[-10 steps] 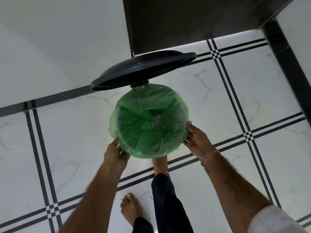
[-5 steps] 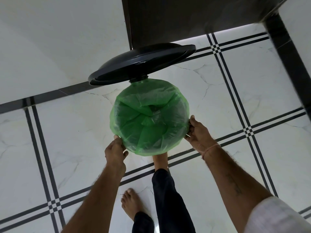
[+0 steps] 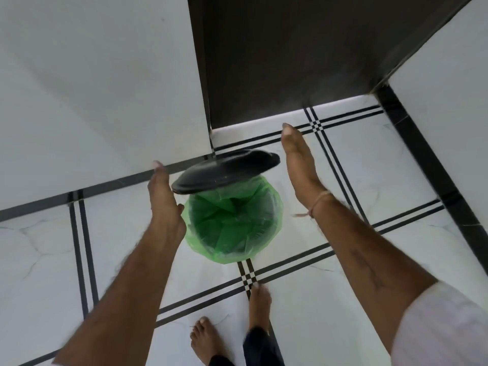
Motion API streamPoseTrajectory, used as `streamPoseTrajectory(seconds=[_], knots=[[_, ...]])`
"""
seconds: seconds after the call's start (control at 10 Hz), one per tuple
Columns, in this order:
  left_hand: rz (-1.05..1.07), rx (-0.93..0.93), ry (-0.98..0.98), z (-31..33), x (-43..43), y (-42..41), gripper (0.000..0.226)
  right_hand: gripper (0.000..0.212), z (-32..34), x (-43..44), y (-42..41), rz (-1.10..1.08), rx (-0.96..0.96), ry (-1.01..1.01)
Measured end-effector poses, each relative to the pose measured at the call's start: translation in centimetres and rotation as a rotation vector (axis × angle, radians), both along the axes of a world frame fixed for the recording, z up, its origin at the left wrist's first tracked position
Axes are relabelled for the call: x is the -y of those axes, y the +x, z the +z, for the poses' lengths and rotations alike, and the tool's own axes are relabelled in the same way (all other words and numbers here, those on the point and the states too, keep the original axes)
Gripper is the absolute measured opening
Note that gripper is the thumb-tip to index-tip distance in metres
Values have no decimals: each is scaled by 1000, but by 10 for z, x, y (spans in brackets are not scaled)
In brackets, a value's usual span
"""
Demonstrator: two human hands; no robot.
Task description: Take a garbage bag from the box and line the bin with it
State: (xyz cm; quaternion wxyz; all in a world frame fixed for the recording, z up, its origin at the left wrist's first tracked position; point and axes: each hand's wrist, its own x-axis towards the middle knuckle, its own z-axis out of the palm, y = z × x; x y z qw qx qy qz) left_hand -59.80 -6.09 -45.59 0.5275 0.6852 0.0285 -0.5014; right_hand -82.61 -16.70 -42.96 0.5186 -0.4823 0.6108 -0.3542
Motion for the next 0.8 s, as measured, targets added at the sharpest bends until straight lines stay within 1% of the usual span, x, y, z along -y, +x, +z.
streamPoseTrajectory(seconds=[0.1,0.2,0.3,0.4,0.5,0.6,0.7,0.8], knots=[[-200,78,-17,13,5,-9,65,41,11,4,10,204,-143,41],[-365,274,23,-15,-16,-22,65,43,-13,-17,13,401,-347,71],[-447,453,85,-49,-48,-41,84,54,-55,-48,2,511,-492,45],[-513,632,86,-97,-75,-58,88,67,-110,-72,-16,628,-639,-8],[-604,746,86,-143,-99,-70,97,79,-154,-94,-30,666,-726,-75],[-622,802,87,-169,-114,-74,105,83,-179,-110,-36,639,-694,-126],[-665,829,132,-160,-117,-71,100,84,-169,-111,-37,628,-681,-72],[-660,825,108,-123,-119,-69,87,81,-135,-112,-41,630,-659,-13]])
